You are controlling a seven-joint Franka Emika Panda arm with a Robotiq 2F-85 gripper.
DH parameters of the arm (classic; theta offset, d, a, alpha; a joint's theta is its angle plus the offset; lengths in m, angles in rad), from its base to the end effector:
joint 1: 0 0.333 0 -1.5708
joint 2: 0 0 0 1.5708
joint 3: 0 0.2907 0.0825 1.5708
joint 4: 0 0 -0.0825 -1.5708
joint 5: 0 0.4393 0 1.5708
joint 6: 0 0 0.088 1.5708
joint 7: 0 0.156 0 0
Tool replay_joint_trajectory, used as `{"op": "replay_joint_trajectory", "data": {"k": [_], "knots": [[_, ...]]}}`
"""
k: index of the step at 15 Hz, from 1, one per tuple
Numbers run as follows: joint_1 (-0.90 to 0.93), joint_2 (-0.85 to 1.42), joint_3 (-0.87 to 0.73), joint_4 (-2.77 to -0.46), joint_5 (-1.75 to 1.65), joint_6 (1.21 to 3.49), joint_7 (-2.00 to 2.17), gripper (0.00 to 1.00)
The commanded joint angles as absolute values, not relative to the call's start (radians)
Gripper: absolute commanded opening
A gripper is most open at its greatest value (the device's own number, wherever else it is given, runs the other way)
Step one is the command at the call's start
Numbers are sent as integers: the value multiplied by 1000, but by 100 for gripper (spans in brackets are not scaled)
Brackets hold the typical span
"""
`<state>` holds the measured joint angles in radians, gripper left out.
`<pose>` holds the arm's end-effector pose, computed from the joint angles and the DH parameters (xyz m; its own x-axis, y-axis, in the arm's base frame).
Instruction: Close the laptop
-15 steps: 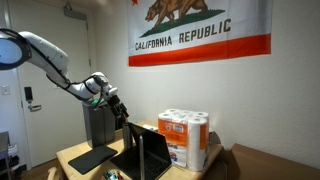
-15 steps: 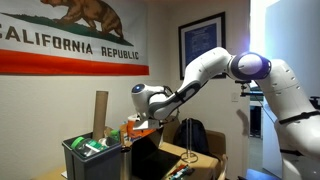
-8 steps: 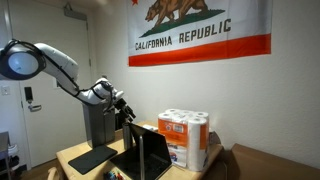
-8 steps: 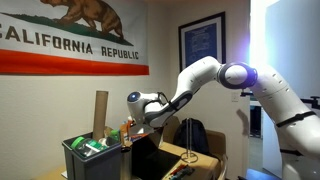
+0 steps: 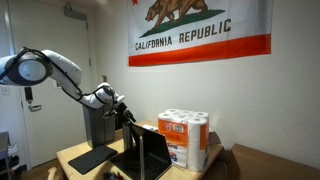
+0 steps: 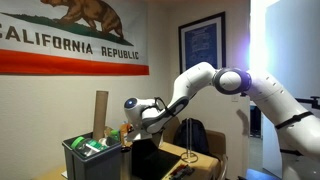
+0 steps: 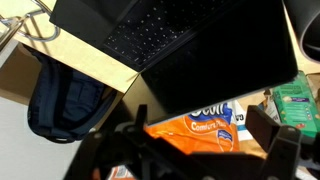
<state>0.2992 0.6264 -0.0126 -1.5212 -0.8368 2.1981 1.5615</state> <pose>0.7442 0.1626 0.2195 0.5845 -0.5160 0.6262 -0.7266 -0.6763 0.1210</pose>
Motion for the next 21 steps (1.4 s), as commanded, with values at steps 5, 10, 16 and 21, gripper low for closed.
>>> {"op": "replay_joint_trajectory", "data": {"k": [5,10,16,21], "knots": [[304,600,1,-1579,-800,2177,1529,100],[304,588,6,-1627,-761,2185,1535,100],[291,545,25,-1735,-678,2197,1523,100],[297,504,29,-1896,-582,2225,1539,100]]}}
